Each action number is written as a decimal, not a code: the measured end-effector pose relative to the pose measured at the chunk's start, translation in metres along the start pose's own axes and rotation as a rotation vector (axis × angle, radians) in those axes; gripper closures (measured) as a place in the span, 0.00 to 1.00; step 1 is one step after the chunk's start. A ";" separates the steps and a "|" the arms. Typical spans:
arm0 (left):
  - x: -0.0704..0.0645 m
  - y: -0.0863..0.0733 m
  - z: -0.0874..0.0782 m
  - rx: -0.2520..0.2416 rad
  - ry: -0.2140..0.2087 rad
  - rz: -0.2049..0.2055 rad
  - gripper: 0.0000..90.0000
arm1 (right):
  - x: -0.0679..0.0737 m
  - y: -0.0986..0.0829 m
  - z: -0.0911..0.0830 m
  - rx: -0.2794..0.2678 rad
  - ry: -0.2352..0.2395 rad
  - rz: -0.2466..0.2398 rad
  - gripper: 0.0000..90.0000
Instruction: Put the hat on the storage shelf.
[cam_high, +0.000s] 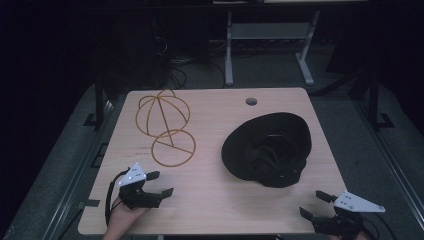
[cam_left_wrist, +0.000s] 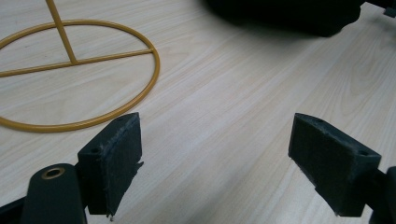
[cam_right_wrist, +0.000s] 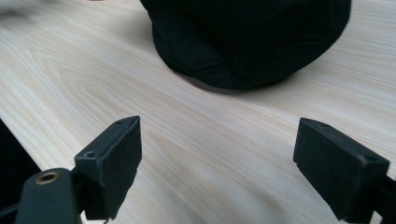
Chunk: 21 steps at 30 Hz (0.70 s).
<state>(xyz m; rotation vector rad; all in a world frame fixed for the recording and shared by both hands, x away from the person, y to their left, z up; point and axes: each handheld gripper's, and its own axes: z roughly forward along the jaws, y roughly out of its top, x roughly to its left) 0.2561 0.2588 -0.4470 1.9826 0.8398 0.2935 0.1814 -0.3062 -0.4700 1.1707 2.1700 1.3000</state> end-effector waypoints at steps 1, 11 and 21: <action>0.000 0.000 0.000 0.003 -0.003 -0.002 0.19 | 0.000 0.000 0.000 -0.001 0.003 0.002 0.17; -0.009 0.006 0.004 0.032 -0.036 0.025 0.20 | 0.007 0.001 0.001 -0.001 0.021 -0.016 0.15; -0.021 0.008 0.008 0.051 -0.060 0.070 0.20 | 0.003 0.001 0.007 0.014 0.033 -0.021 0.15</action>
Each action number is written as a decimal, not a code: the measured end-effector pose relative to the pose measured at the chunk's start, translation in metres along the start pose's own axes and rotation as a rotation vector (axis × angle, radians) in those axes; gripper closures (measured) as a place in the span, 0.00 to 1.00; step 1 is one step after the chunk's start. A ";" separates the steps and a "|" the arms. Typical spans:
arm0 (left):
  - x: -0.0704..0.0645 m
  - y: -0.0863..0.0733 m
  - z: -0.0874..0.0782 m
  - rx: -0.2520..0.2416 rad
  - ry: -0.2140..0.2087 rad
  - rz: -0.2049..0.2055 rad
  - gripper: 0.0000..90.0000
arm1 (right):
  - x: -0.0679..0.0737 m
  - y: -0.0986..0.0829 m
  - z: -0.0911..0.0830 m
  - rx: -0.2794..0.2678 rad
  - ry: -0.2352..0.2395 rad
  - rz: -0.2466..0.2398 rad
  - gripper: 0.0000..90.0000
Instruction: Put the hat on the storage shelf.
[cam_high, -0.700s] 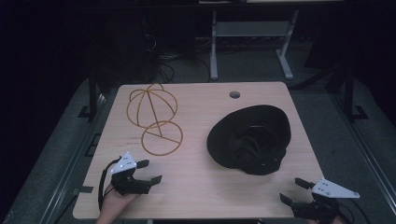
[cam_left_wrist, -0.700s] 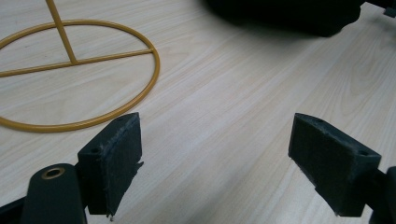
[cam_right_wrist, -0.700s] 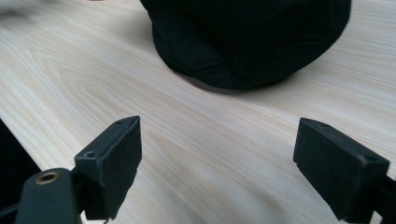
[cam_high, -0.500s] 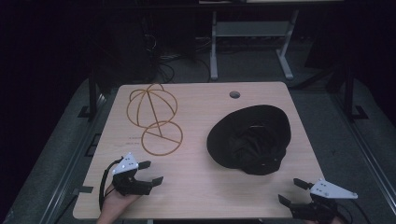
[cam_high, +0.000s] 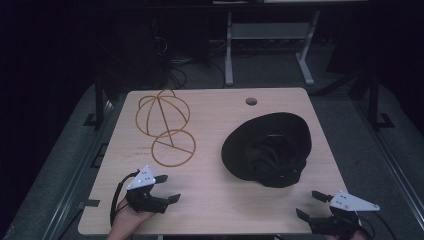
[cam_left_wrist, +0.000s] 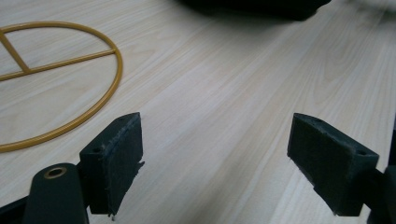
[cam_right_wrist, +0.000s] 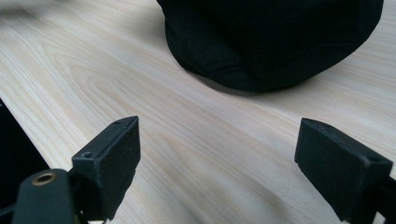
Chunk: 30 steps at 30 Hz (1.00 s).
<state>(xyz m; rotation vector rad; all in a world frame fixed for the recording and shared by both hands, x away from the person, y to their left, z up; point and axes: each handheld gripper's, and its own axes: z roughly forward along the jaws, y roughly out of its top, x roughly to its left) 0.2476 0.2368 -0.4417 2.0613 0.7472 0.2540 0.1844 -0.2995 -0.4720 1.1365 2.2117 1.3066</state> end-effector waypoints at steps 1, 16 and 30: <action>-0.001 0.001 0.000 0.003 0.000 0.009 0.20 | 0.000 0.000 0.000 -0.001 0.001 -0.001 0.15; -0.021 0.026 0.014 -0.017 -0.085 0.048 0.20 | 0.003 0.004 -0.002 -0.031 0.008 0.006 0.15; -0.067 0.093 0.067 -0.018 -0.192 0.190 0.20 | 0.002 0.005 -0.002 -0.027 0.012 -0.004 0.15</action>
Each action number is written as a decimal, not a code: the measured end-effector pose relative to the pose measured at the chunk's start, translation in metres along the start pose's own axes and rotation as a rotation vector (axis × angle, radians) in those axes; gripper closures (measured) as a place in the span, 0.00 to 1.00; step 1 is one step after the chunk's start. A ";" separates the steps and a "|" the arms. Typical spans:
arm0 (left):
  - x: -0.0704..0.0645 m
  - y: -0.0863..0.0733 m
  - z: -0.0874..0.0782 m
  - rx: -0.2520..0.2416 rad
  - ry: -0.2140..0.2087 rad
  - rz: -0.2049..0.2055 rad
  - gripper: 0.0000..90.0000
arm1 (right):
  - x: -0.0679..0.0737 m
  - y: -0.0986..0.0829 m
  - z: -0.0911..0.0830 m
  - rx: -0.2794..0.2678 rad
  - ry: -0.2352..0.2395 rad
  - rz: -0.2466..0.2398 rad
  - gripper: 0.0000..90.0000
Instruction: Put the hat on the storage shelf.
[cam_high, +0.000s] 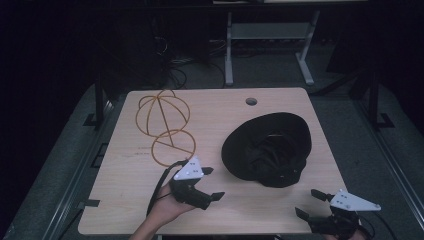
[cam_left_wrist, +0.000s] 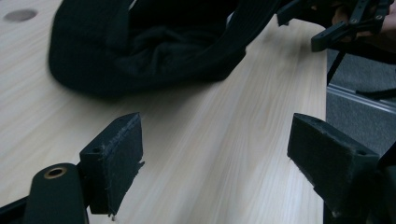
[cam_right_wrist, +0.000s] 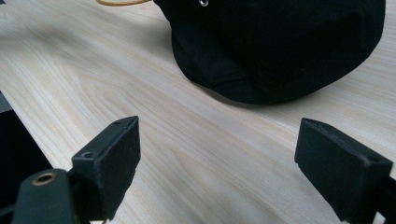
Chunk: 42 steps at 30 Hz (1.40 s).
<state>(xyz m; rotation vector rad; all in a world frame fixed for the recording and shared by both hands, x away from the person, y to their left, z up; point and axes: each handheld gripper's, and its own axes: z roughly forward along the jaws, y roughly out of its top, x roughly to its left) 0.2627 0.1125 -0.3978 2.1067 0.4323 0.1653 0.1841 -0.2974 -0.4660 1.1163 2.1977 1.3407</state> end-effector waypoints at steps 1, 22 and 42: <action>-0.001 0.005 0.005 0.000 -0.008 0.007 0.20 | 0.000 0.000 0.000 -0.001 0.000 -0.001 0.15; -0.005 0.042 0.074 0.113 0.009 0.148 0.60 | -0.004 0.006 0.001 -0.019 0.016 0.017 0.15; 0.011 0.047 0.038 -0.060 -0.048 0.013 0.95 | -0.002 0.046 0.017 -0.076 0.005 -0.015 0.15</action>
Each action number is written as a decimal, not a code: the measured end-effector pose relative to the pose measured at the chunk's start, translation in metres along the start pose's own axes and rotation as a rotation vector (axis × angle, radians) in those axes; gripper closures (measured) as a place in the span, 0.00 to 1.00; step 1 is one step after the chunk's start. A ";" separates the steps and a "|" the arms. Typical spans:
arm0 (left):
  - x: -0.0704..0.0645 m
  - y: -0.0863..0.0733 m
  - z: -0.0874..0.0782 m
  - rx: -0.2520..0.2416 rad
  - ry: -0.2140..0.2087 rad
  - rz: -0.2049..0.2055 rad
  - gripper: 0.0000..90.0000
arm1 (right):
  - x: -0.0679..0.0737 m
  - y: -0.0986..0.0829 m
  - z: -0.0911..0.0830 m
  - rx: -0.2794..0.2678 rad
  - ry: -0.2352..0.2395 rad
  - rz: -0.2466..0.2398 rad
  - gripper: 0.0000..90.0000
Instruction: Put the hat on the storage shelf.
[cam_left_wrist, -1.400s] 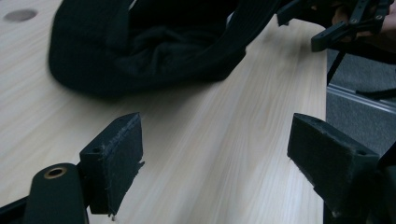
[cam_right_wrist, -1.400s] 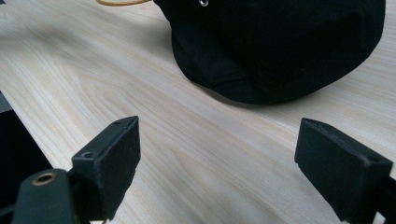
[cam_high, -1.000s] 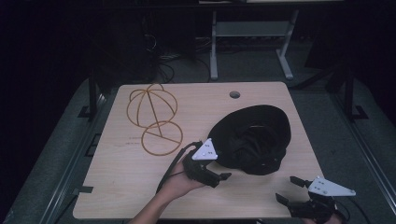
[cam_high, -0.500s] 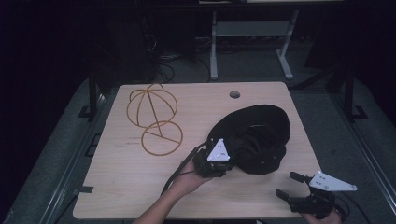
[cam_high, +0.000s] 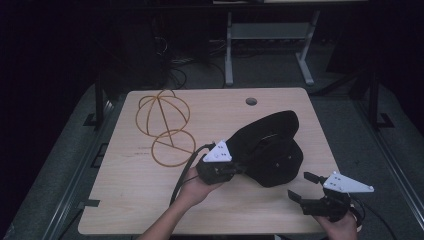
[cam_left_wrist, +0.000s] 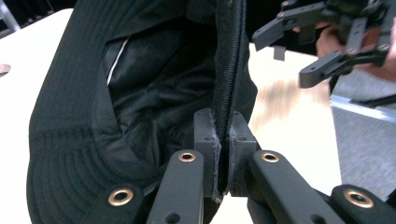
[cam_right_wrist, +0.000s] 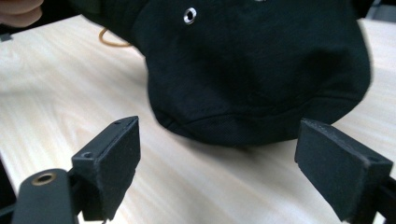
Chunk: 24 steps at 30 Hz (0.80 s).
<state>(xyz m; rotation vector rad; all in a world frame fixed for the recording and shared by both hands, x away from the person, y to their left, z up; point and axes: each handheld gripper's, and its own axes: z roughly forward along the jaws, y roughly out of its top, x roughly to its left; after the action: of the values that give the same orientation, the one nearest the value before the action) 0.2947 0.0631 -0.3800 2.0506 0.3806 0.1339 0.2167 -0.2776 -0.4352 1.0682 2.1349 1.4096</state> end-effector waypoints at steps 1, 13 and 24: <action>0.001 0.000 -0.002 -0.004 -0.003 -0.005 0.95 | -0.001 0.002 0.000 -0.010 -0.001 -0.003 0.15; 0.001 0.000 -0.010 -0.041 -0.050 -0.020 0.95 | -0.009 0.023 0.021 -0.001 0.001 -0.007 0.16; -0.001 0.000 -0.010 -0.037 -0.067 -0.007 0.95 | -0.015 0.020 0.035 -0.033 0.067 0.008 0.63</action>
<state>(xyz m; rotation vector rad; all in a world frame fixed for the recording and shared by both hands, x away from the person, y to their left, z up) 0.2915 0.0710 -0.3751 2.0119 0.3411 0.0674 0.2575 -0.2633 -0.4344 1.0319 2.1479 1.4999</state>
